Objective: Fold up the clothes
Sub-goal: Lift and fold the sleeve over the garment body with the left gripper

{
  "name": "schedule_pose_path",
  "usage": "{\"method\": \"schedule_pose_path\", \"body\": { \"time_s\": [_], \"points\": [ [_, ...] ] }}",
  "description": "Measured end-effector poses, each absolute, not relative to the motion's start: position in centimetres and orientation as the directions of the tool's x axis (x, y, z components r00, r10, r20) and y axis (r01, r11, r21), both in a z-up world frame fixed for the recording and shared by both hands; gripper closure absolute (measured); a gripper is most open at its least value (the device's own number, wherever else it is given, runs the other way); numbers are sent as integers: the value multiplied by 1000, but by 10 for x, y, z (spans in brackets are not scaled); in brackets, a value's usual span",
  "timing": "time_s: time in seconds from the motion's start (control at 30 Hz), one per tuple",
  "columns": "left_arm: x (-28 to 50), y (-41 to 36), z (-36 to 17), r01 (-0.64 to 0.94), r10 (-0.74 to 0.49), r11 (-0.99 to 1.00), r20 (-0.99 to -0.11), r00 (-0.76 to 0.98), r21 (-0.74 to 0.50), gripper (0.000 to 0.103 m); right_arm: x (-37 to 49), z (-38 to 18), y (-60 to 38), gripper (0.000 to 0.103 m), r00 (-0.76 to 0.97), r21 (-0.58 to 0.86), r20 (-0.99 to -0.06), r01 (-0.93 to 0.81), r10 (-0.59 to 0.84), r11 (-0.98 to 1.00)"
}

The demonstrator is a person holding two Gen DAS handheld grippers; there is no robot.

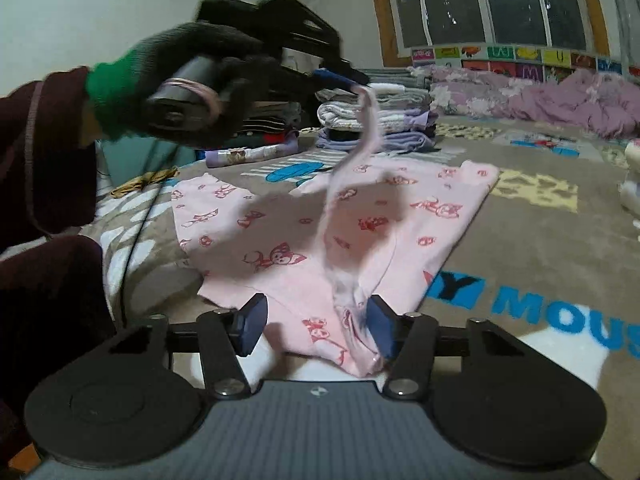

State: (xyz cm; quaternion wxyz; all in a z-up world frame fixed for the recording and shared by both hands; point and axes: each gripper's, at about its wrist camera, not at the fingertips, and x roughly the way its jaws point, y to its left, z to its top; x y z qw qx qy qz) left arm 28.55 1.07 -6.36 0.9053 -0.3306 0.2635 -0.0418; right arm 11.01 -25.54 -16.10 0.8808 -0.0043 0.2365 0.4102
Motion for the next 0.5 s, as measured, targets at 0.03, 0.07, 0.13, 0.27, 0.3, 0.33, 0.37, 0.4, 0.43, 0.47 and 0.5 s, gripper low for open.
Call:
{"method": "schedule_pose_path", "body": {
  "time_s": [0.03, 0.07, 0.13, 0.27, 0.3, 0.33, 0.37, 0.4, 0.43, 0.47, 0.5],
  "points": [
    [290, 7, -67, -97, -250, 785, -457, 854, -611, 98, 111, -161, -256, 49, 548, 194, -421, -724, 723, 662],
    [294, 4, -69, -96, -249, 791, -463, 851, -604, 98, 112, -162, -257, 49, 546, 202, -421, -722, 724, 662],
    [301, -2, -74, -97, -242, 807, -477, 845, -582, 98, 113, -162, -259, 49, 544, 221, -420, -715, 727, 663],
    [316, -13, -81, -100, -233, 831, -505, 831, -547, 98, 115, -162, -260, 49, 540, 233, -417, -714, 731, 660],
    [319, -15, -82, -101, -231, 834, -509, 829, -542, 98, 115, -162, -259, 49, 538, 235, -419, -714, 732, 659],
    [322, -17, -84, -101, -229, 838, -513, 827, -536, 98, 115, -163, -258, 49, 536, 236, -421, -714, 732, 659],
    [324, -20, -85, -102, -227, 841, -517, 825, -531, 98, 116, -163, -258, 49, 534, 239, -422, -714, 733, 658],
    [327, -22, -86, -103, -226, 842, -521, 823, -529, 98, 116, -163, -258, 47, 532, 243, -423, -714, 734, 657],
    [330, -24, -87, -102, -223, 848, -525, 822, -521, 98, 117, -163, -259, 47, 529, 251, -423, -711, 735, 656],
    [332, -27, -88, -103, -215, 855, -529, 821, -508, 98, 118, -164, -259, 47, 527, 262, -423, -708, 737, 656],
    [335, -30, -89, -106, -206, 862, -535, 819, -495, 98, 119, -165, -260, 47, 524, 275, -422, -704, 740, 655]
  ]
}}
